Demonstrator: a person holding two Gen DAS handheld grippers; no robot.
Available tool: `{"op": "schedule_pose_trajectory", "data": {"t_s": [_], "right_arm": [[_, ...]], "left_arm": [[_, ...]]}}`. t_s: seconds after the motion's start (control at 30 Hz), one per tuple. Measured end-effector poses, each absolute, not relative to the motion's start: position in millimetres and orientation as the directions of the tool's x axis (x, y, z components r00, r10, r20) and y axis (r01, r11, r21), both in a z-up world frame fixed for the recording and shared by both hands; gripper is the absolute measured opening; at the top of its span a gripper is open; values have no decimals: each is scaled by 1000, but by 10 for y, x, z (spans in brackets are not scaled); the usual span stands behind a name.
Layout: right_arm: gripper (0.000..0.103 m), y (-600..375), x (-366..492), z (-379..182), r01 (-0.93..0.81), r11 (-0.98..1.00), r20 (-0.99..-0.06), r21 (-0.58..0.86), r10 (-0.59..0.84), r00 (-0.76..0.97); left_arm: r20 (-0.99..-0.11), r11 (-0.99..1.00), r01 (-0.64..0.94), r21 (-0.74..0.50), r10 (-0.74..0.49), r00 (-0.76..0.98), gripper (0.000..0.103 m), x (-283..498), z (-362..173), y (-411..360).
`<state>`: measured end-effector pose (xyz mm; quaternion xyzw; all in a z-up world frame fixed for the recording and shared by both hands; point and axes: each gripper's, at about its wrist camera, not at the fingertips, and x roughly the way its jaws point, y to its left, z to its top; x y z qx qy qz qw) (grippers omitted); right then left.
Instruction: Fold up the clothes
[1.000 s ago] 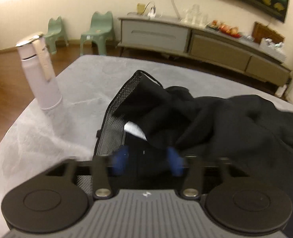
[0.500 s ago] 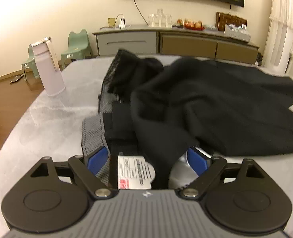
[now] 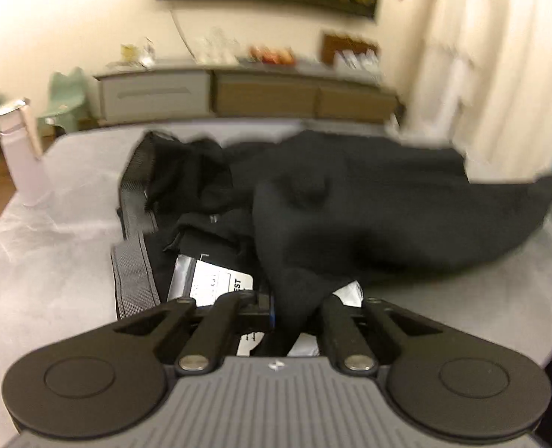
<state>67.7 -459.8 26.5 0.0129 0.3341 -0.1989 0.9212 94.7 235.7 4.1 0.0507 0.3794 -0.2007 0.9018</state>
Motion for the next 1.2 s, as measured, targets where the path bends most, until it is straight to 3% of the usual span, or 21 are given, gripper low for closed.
{"op": "schedule_pose_trajectory", "data": {"t_s": [0.07,0.1,0.13,0.17,0.2,0.23,0.47,0.57,0.83,0.97,1.03,1.07,1.1,1.13,1.2], "right_arm": [[9,-4650,704,58,384,911,-676,-151,-378,632],[16,-4609,684,-5,387,909,-680,-155,-383,626],[33,-4569,665,-68,390,907,-683,-160,-387,619],[51,-4529,645,-131,394,904,-687,-164,-391,613],[56,-4488,626,-195,397,902,-690,-169,-396,606],[60,-4378,642,-221,381,910,-690,-167,-383,614],[67,-3141,988,-156,117,986,-667,-117,-165,726],[79,-2610,1136,-128,-1,995,-653,-99,-64,754],[79,-1417,1832,-395,-236,971,-681,-34,150,717],[79,-1052,2278,-409,-261,965,-669,5,197,716],[79,-941,2485,-389,-254,967,-659,13,199,725],[79,-976,2588,-387,-233,972,-656,6,180,733],[79,-1011,2690,-384,-212,977,-653,-1,160,740],[79,-1047,2793,-382,-191,982,-650,-8,140,747],[79,-1118,2999,-377,-149,989,-643,-21,101,759]], "left_arm": [[-742,921,388,-31,-282,609,19,919,-95,2356],[-744,923,383,-30,-276,608,30,897,-114,2392],[-734,927,373,-34,-276,621,36,861,-89,2445],[-721,931,362,-39,-277,635,50,821,-58,2500],[-702,936,348,-49,-280,655,62,803,1,2562],[-680,941,333,-59,-282,676,65,787,64,2625],[-626,980,134,-148,-197,754,76,1489,345,2955],[-622,972,90,-217,-209,755,77,1919,372,3039],[-691,972,54,-227,-200,694,83,2804,59,2874],[-725,973,36,-229,-195,661,86,3245,-101,2788],[-741,973,27,-229,-193,643,83,3465,-181,2745],[-749,973,23,-230,-192,634,62,3575,-221,2724],[-757,973,18,-230,-190,626,18,3685,-261,2702],[-744,971,-12,-237,-174,646,7,3704,-247,2765],[-686,952,-113,-284,-120,717,6,3667,-174,3002]]}}
